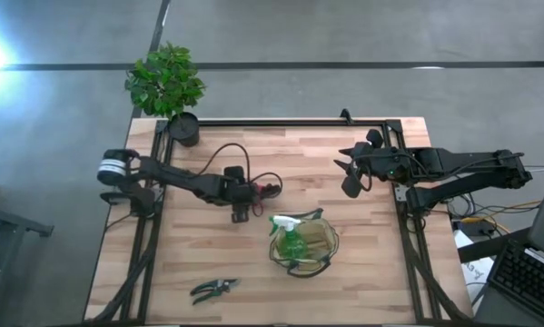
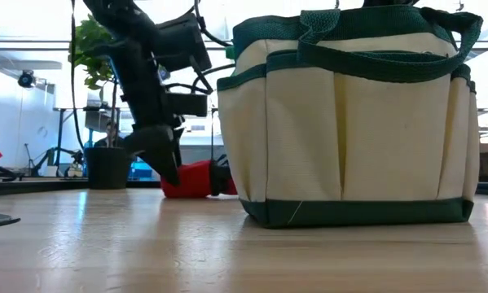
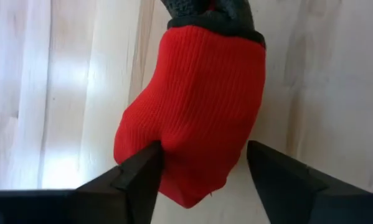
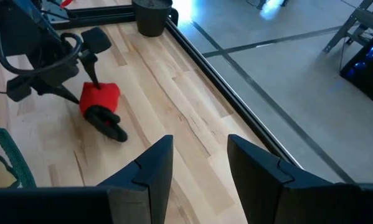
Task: Pick & Place Garden tools in Gardening bag
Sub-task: Put the red gloves into the gardening bag
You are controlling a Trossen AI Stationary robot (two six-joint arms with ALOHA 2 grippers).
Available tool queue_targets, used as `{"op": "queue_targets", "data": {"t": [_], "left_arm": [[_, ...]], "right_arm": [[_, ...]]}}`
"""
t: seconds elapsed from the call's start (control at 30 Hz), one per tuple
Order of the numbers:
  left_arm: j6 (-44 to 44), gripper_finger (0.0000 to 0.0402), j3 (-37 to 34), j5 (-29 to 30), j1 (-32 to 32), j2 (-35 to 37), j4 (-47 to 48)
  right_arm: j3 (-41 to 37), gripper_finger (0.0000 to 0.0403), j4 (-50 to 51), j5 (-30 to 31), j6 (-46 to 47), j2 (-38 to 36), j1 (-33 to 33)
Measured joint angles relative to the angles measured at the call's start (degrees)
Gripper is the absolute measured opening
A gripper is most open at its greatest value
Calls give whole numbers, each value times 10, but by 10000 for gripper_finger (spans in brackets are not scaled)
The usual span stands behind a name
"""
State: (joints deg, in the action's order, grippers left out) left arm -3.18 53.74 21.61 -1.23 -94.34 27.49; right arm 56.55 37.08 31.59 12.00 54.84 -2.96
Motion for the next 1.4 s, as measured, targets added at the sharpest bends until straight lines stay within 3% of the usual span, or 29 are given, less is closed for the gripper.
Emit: {"op": "queue_targets", "data": {"t": [0.1,0.3,0.67,0.9,1.07,1.27,1.4], "left_arm": [[-1,186,0,2,0,-8,-15],[-18,29,0,-2,1,-6,-18],[-92,25,-1,8,1,89,45],[-123,25,-2,85,1,189,27],[-94,25,-29,71,1,250,-101],[-23,25,-112,-106,9,286,-416],[-17,25,-167,-219,21,276,-631]], "right_arm": [[0,141,0,0,0,0,0],[0,134,0,0,0,0,0],[0,140,2,-2,2,0,0],[-6,144,4,-5,1,0,0],[-26,136,-13,-7,-20,0,-1],[-55,127,-99,-41,-45,0,-2],[-84,121,-209,-117,-77,0,-1]]}}
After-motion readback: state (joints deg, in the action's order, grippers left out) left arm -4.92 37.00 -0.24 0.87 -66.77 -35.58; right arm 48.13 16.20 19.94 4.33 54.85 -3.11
